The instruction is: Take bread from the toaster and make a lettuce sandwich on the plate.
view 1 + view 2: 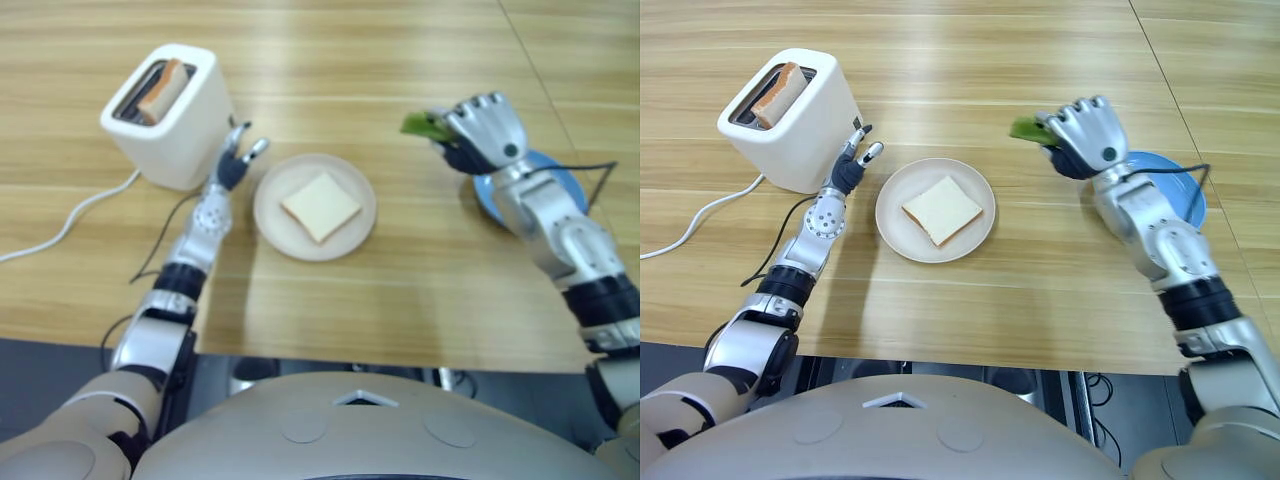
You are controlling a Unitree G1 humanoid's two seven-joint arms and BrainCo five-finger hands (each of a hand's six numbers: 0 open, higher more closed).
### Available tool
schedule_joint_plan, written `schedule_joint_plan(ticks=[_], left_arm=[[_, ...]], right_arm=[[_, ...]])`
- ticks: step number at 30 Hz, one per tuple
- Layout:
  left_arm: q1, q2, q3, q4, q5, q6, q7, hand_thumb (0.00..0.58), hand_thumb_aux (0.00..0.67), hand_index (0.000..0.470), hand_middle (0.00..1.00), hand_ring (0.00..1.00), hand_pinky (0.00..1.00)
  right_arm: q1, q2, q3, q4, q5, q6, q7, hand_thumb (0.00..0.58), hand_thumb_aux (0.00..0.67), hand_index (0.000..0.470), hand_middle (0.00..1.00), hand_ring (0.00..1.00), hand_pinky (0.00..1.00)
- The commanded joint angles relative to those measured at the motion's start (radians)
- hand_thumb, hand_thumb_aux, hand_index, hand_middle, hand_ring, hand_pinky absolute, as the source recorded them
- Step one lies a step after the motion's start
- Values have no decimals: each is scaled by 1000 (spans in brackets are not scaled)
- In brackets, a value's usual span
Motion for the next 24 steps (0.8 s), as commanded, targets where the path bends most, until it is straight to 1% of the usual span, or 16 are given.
schedule_joint_plan(ticks=[1, 5, 9, 12, 15, 24], left_arm=[[-15, -9, 11, 66, -19, -17, -2, 0, 0, 0, 0, 0, 0], [-24, -21, 2, 99, -21, -32, -5, 0, 0, 0, 0, 0, 0], [-30, -31, -2, 119, -19, -40, -4, 0, 0, 0, 0, 0, 0], [-31, -34, -4, 125, -17, -44, -2, 0, 0, 0, 0, 0, 0], [-31, -35, -4, 129, -17, -46, -3, 0, 0, 0, 0, 0, 0], [-34, -44, -9, 155, -11, -50, 7, 0, 0, 0, 0, 0, 0]], right_arm=[[-81, 91, 91, 128, -49, -41, 11, 580, 670, 460, 1000, 1000, 1000], [-141, 186, 168, 301, -65, -87, -20, 580, 670, 460, 1000, 1000, 1000], [-157, 258, 234, 414, -83, -117, -47, 580, 670, 460, 1000, 1000, 1000], [-152, 286, 270, 478, -86, -136, -59, 580, 670, 460, 1000, 1000, 1000], [-134, 292, 288, 488, -77, -151, -59, 580, 670, 460, 1000, 1000, 1000], [-73, 298, 301, 392, -66, -173, -28, 580, 670, 460, 1000, 1000, 1000]])
